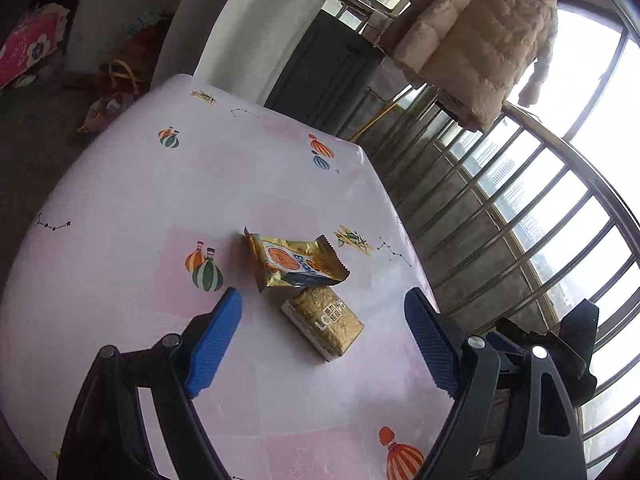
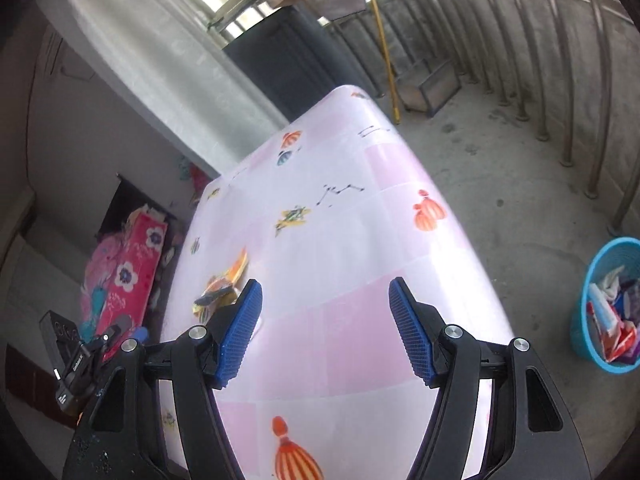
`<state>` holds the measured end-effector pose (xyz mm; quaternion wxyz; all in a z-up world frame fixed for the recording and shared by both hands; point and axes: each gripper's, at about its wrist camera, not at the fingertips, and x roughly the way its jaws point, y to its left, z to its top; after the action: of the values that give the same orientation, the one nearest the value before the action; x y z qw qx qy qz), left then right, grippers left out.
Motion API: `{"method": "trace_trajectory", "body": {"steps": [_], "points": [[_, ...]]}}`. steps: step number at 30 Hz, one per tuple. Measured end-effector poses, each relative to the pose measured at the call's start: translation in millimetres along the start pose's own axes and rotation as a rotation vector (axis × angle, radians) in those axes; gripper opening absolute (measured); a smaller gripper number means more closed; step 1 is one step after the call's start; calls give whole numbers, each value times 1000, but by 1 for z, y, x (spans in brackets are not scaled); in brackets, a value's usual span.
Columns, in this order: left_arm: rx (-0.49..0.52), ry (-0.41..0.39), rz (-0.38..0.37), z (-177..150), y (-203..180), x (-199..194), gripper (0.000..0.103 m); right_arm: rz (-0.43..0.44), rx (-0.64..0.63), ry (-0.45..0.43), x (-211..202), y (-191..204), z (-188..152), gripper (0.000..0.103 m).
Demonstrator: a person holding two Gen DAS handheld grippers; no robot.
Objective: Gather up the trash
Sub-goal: 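Move both tools back over the table toward the snack packet and tissue pack, then grasp the yellow Enaak packet with the left tool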
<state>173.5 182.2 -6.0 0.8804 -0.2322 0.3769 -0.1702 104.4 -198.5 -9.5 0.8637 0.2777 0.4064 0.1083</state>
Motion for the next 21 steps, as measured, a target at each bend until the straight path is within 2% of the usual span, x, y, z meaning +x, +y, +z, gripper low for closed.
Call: {"method": "trace_trajectory", "body": {"steps": [5,10,13,17,19,21], "points": [[-143,46,-69,12,31,25,64,57,-88,112,50,48,-9,68],[-316,184,-144,24,58,72,55,78,-208,195,81,86,-21,73],[-318,198,-128,31,62,87,50,66,-328,216,98,111,-29,78],[-295,226,-99,35,64,105,41,-6,-446,236,124,125,-35,80],[-266,230,-75,36,64,112,29,-26,-489,255,135,127,-37,79],[-235,234,-54,36,62,117,20,-65,-524,269,146,128,-40,80]]}}
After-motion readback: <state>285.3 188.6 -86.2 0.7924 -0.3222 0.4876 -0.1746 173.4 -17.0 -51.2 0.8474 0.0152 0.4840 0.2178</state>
